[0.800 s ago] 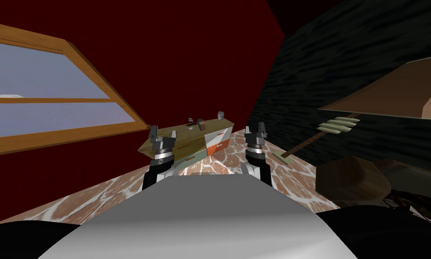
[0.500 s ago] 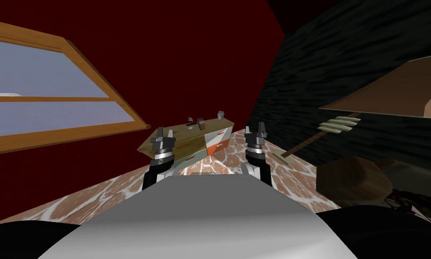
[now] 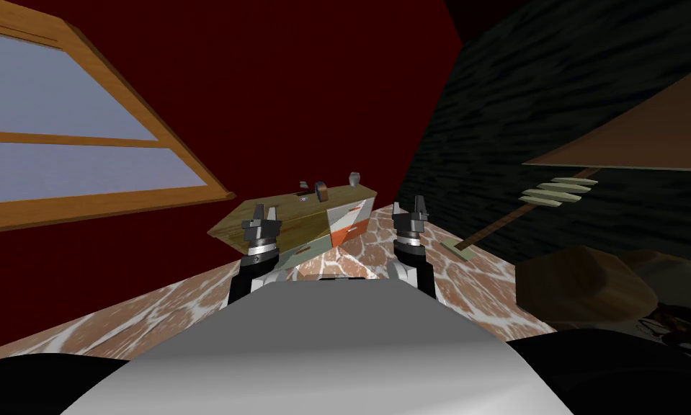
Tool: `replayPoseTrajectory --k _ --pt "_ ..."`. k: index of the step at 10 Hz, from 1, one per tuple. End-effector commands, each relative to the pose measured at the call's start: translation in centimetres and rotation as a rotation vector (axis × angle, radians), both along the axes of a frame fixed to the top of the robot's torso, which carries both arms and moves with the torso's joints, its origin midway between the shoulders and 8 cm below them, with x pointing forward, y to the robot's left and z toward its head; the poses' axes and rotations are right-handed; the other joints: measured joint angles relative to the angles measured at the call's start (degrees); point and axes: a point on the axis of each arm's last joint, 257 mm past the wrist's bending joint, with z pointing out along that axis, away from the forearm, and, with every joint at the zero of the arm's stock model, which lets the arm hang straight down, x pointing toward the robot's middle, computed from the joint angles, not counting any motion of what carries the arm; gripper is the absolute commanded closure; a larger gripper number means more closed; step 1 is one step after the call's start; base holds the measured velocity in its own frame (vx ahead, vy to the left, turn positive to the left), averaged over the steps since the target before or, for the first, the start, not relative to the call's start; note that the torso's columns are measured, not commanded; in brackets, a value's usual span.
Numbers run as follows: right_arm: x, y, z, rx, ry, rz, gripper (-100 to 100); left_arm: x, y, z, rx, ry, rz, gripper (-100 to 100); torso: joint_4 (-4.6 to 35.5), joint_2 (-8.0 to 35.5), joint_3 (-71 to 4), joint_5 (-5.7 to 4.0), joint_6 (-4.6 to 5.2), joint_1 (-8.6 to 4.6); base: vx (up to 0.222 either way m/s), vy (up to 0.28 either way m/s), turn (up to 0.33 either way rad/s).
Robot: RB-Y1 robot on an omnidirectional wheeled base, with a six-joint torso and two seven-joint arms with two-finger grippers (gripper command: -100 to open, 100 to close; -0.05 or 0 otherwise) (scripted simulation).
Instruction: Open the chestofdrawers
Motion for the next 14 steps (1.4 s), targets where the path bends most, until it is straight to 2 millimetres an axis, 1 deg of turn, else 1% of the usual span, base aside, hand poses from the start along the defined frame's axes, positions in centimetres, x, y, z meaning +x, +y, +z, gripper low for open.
replayPoseTrajectory --k 1,2,3,4,5,6,7,8,9,14 --pt "0.0 0.0 0.0 0.0 0.0 0.0 0 0.0 0.0 0.0 0.0 0.0 0.0 0 4.23 4.23 -8.46 0.0 0.0 0.0 0.0 0.0 0.0" --pt "0.0 0.0 0.0 0.0 0.0 0.0 0 0.3 -0.3 -0.4 0.024 0.014 -0.014 -100 8.46 8.46 -16.92 0.0 0.0 0.0 0.024 -0.025 0.009" --pt "0.0 0.0 0.0 0.0 0.001 0.0 0 0.6 -0.4 -0.7 0.039 0.026 -0.024 -100 10.33 10.34 -20.89 -0.01 0.0 -0.06 0.049 -0.046 0.016" --pt "0.0 0.0 0.0 0.0 0.001 0.0 0 0.9 -0.5 -1.2 0.053 0.041 -0.032 -100 10.88 10.8 -22.06 -0.03 0.0 -0.1 0.073 -0.069 0.016" --pt "0.0 0.0 0.0 0.0 0.001 0.0 0 1.3 -0.4 -1.8 0.065 0.057 -0.038 -100 11.02 10.91 -22.34 -0.03 0.0 -0.12 0.082 -0.086 0.023" --pt "0.0 0.0 0.0 0.0 0.001 0.0 0 2.1 -0.2 -3.2 0.079 0.093 -0.045 -100 11.09 10.99 -22.37 -0.03 0.0 -0.1 0.128 -0.177 0.034" --pt "0.0 0.0 0.0 0.0 0.001 0.0 0 2.6 0.0 -4.0 0.082 0.112 -0.046 -100 11.09 10.95 -22.4 -0.07 0.01 -0.31 0.148 -0.187 0.047" --pt "0.0 0.0 0.0 0.0 0.001 0.0 0 3.0 0.3 -4.9 0.083 0.132 -0.046 -100 11.1 10.99 -22.39 -0.07 0.0 -0.2 0.154 -0.143 0.036" --pt "0.0 0.0 0.0 0.0 0.001 0.0 0 3.5 0.6 -5.8 0.082 0.152 -0.044 -100 11.12 11.05 -22.35 0.01 0.0 0.06 0.148 -0.145 0.027" --pt "0.0 0.0 0.0 0.0 0.001 0.0 0 5.5 2.5 -10.4 0.058 0.253 -0.025 -100 11.13 11.09 -22.32 0.01 0.0 0.04 0.14 -0.157 0.034"
